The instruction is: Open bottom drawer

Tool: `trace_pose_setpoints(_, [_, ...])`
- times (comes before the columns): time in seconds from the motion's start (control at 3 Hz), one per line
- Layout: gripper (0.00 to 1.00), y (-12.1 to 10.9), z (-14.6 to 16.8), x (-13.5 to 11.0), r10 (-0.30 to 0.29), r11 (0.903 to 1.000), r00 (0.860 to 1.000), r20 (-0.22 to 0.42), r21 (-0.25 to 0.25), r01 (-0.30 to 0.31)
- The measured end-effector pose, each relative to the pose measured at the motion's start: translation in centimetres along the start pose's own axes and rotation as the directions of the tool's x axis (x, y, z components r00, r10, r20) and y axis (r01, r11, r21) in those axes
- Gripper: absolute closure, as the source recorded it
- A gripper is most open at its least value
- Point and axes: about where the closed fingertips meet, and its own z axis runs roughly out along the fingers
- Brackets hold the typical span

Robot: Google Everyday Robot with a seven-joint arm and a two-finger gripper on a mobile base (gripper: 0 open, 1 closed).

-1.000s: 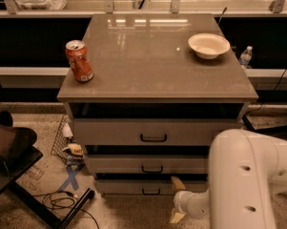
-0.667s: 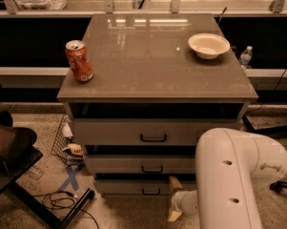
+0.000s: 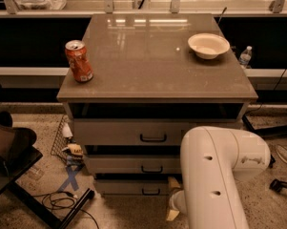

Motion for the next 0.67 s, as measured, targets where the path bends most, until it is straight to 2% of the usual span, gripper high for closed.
trace_pose_setpoints(0.33, [0.0,0.0,0.0,0.0,0.0,1.0,1.0,0.0,0.0,0.0])
trace_pose_setpoints(0.67, [0.18,0.5,2.2,0.1,-0.012,0.9997,0.999,-0.035,-0.023,0.011])
